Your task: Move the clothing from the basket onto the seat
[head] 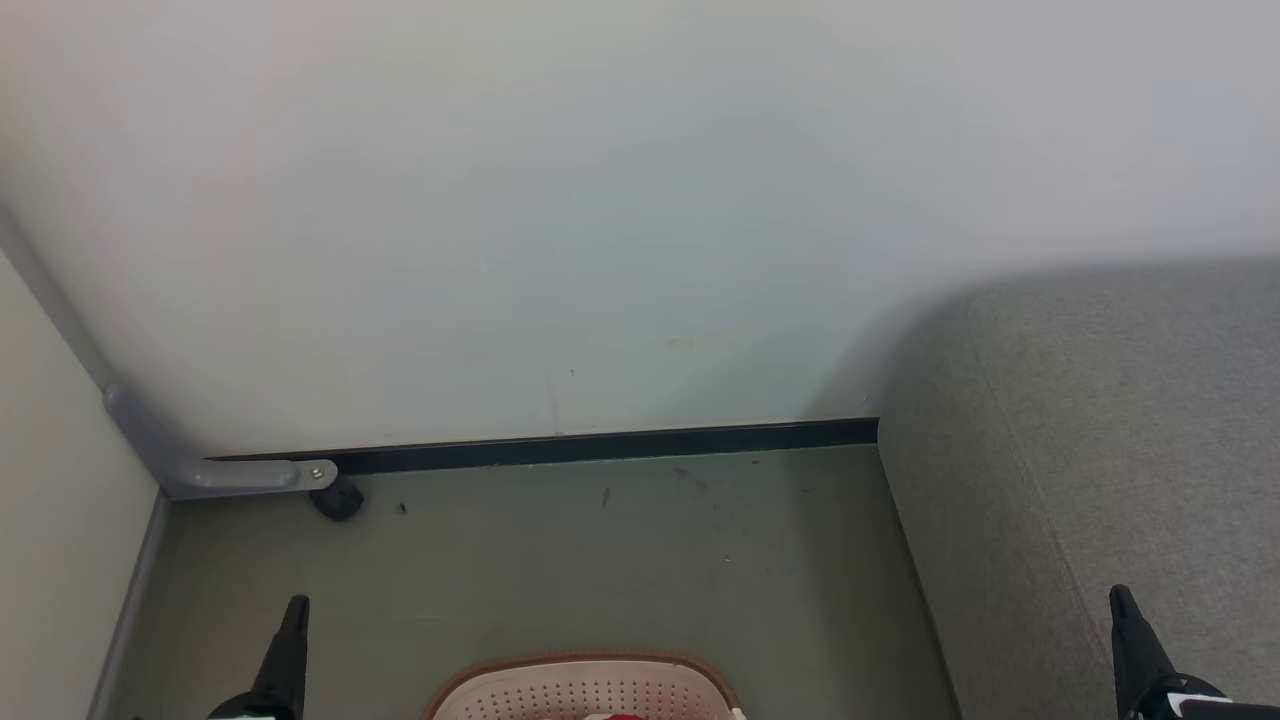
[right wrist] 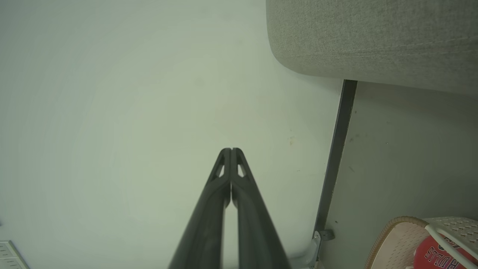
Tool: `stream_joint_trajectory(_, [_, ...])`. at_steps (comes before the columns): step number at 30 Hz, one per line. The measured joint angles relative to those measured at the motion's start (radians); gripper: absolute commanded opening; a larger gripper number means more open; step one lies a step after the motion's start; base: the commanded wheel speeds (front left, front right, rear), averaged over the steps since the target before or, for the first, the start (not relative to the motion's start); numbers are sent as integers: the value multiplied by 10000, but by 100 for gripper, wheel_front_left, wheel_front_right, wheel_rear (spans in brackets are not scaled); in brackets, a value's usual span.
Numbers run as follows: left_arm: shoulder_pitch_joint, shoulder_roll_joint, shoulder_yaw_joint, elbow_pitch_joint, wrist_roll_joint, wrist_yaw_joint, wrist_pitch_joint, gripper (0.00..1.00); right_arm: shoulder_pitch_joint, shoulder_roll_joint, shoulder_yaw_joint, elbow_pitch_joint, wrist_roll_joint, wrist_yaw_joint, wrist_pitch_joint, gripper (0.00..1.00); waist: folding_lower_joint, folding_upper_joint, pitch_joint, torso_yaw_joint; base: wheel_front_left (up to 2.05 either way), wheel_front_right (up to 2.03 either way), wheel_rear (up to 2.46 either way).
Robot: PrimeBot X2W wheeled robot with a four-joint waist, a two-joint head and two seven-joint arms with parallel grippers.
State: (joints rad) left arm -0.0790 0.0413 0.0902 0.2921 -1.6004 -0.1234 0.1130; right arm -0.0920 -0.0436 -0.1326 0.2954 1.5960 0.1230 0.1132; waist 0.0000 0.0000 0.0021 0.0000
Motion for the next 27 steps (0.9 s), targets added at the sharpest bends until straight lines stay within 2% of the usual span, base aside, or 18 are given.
stream_joint_trajectory(27, [0,0,0,0,0,0,0,0,0,0,0,0,8,0,0,0,0,0,0,0,0,0,0])
